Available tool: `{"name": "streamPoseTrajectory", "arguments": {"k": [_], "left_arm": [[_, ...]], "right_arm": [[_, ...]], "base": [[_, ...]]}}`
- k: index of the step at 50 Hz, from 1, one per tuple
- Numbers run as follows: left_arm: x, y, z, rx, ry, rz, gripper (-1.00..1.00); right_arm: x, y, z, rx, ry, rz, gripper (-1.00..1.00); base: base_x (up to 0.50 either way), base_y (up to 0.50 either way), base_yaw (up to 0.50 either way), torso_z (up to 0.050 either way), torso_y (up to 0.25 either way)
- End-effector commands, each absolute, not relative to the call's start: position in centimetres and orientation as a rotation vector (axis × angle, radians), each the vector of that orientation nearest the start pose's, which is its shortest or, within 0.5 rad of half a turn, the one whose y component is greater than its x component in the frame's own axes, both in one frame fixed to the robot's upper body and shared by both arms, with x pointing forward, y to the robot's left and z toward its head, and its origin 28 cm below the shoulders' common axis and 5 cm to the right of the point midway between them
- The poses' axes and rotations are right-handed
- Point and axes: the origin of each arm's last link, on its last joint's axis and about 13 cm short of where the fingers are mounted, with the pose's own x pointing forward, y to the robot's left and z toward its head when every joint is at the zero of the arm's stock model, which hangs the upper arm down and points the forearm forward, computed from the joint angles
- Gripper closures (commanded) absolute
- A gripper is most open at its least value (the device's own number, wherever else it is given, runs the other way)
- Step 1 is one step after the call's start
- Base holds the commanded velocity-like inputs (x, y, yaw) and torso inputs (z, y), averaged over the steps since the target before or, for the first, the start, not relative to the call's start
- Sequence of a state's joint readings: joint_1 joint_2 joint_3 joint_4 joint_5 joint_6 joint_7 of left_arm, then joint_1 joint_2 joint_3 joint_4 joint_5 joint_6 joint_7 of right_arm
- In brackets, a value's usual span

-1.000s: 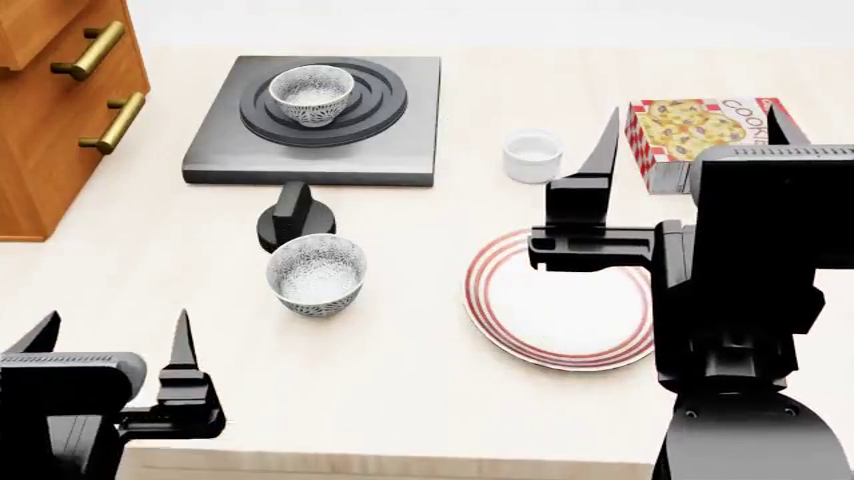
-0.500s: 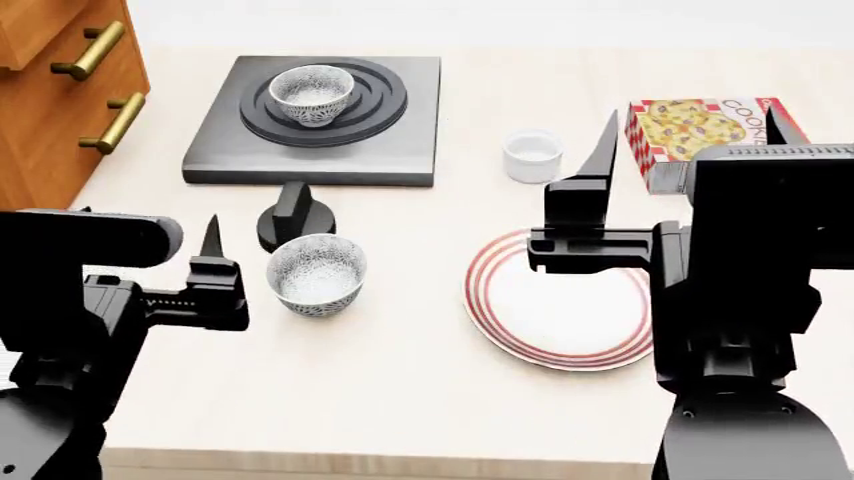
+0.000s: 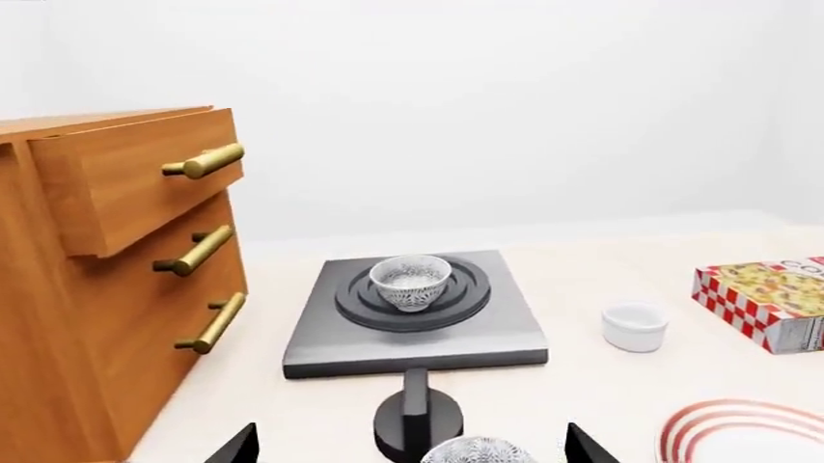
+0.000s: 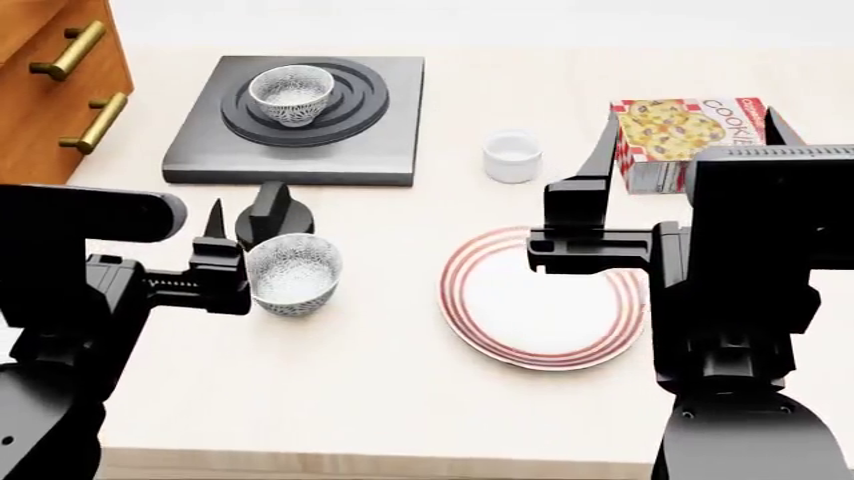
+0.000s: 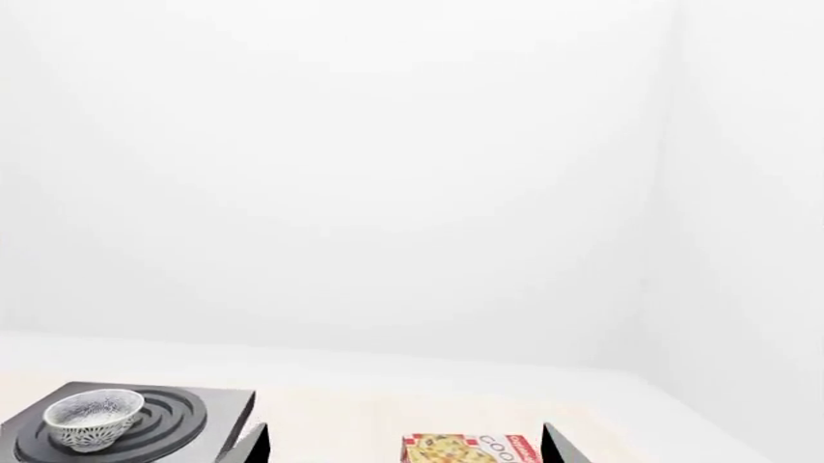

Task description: Pick the akita bowl on the stove and place it on the plate.

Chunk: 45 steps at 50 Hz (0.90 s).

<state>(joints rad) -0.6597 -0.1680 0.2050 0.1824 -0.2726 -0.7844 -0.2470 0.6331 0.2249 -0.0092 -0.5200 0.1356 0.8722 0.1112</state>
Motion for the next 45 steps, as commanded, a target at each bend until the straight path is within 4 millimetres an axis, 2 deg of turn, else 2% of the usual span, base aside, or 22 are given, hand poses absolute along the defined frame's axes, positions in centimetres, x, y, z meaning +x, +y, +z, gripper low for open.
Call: {"name": "streamPoseTrajectory", "arguments": {"k": [1, 13, 29, 45], "left_arm": [[31.16, 19.47, 17.37, 0.064, -0.016, -0.027, -1.0], [31.08, 19.46, 17.42, 0.062, -0.015, -0.028, -1.0], [31.07, 19.49, 17.35, 0.064, -0.013, -0.028, -1.0], [31.13, 19.59, 17.13, 0.067, -0.011, -0.026, -1.0]], "right_arm": [[27.59, -13.48, 21.99, -0.114, -0.282, -0.096, -1.0], [27.5, -13.47, 22.1, -0.113, -0.281, -0.097, -1.0], [27.49, -13.47, 22.14, -0.114, -0.282, -0.098, -1.0], [27.52, -13.46, 22.04, -0.124, -0.282, -0.094, -1.0]], "base": [[0.0, -0.25, 0.0, 0.0, 0.0], [0.0, -0.28, 0.0, 0.0, 0.0], [0.0, -0.41, 0.0, 0.0, 0.0], [0.0, -0.02, 0.0, 0.0, 0.0]]}}
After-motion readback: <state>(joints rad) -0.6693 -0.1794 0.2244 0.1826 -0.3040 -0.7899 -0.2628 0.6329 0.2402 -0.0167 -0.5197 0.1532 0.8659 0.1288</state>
